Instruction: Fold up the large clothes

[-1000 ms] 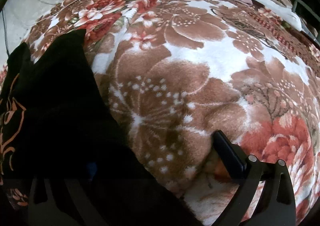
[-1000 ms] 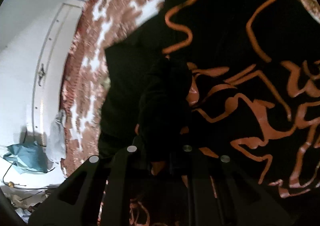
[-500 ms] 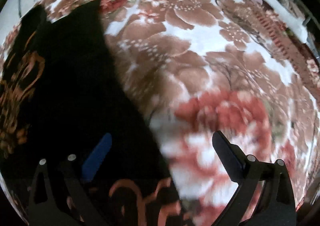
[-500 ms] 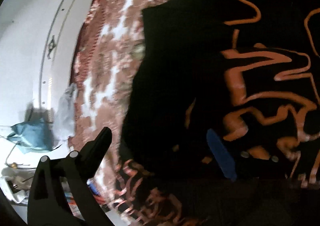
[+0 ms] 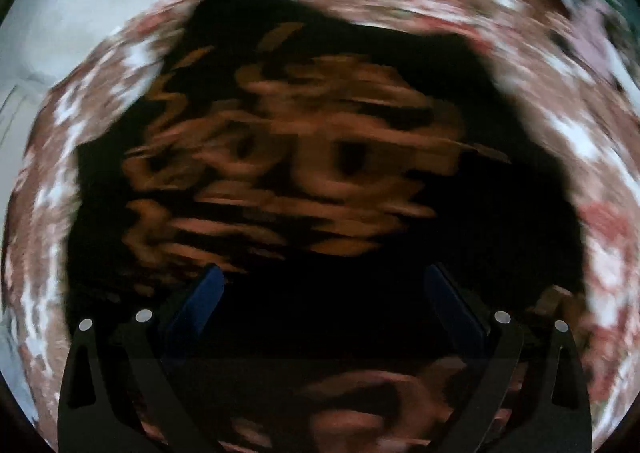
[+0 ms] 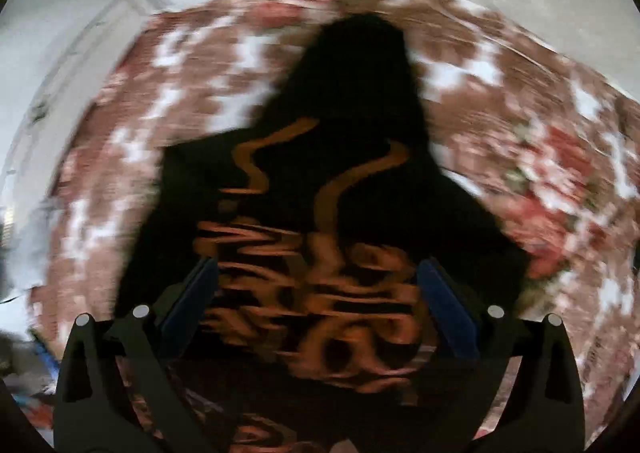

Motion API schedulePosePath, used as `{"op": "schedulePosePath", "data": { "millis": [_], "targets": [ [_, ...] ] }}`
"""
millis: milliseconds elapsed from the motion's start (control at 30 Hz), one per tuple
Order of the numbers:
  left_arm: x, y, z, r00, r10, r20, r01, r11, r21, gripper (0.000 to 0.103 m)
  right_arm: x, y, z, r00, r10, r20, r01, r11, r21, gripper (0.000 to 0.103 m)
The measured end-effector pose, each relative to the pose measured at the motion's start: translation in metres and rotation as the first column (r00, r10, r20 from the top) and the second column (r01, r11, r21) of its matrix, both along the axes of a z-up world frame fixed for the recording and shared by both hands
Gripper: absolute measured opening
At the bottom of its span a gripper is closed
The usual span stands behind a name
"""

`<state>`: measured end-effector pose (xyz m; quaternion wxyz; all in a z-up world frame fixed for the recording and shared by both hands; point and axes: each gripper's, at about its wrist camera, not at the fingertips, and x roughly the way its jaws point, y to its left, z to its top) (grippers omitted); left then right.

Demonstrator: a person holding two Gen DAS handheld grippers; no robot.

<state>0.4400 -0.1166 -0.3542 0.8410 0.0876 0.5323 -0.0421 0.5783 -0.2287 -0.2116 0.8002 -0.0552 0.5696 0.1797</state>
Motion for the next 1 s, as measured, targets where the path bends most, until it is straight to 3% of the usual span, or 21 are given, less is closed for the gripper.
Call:
{"op": "schedulePosePath", "data": {
  "millis": [100,200,267,367,467,500,633,700,1000],
  "targets": [
    [0.032,0.067,0.004,0.995,0.080,0.056,-0.082,0.996,0.036,0.098,-0.005,-0.045,-0.034,0.996,-0.086,0.040,0.089,0.991,-0.101,0.098],
    [0.060,0.126,0.008,0.982,0.164,0.092,-0.166,0.986,0.016,0.098,-0.018,-0.077,-0.078,0.990,-0.138,0.032,0.141,0.974,-0.177,0.098],
    [0.081,0.153,-0.003,0.981,0.191,0.045,-0.190,0.982,-0.019,0.098,-0.026,-0.087,-0.104,0.988,-0.150,0.021,0.151,0.961,-0.230,0.098],
    [0.097,0.159,-0.015,0.985,0.175,0.006,-0.174,0.984,-0.036,0.096,-0.037,-0.092,-0.130,0.989,-0.146,0.028,0.148,0.949,-0.280,0.098],
    [0.105,0.154,-0.026,0.992,0.120,-0.031,-0.121,0.991,-0.054,0.086,-0.042,-0.095,-0.142,0.990,-0.128,0.059,0.140,0.946,-0.294,0.098],
    [0.104,0.152,-0.030,0.993,0.113,-0.043,-0.116,0.991,-0.060,0.080,-0.043,-0.097,-0.145,0.990,-0.129,0.064,0.142,0.946,-0.290,0.098],
    [0.104,0.145,-0.044,0.991,0.089,-0.103,-0.097,0.992,-0.080,0.036,-0.042,-0.099,-0.149,0.986,-0.160,0.039,0.165,0.950,-0.263,0.098],
    [0.104,0.144,-0.039,0.993,0.064,-0.094,-0.072,0.994,-0.081,0.024,-0.042,-0.098,-0.150,0.985,-0.167,0.028,0.169,0.951,-0.257,0.098],
    [0.103,0.164,-0.006,0.995,0.070,-0.067,-0.076,0.993,-0.090,0.024,-0.050,-0.103,-0.155,0.985,-0.170,0.022,0.170,0.957,-0.236,0.098]
  ]
}}
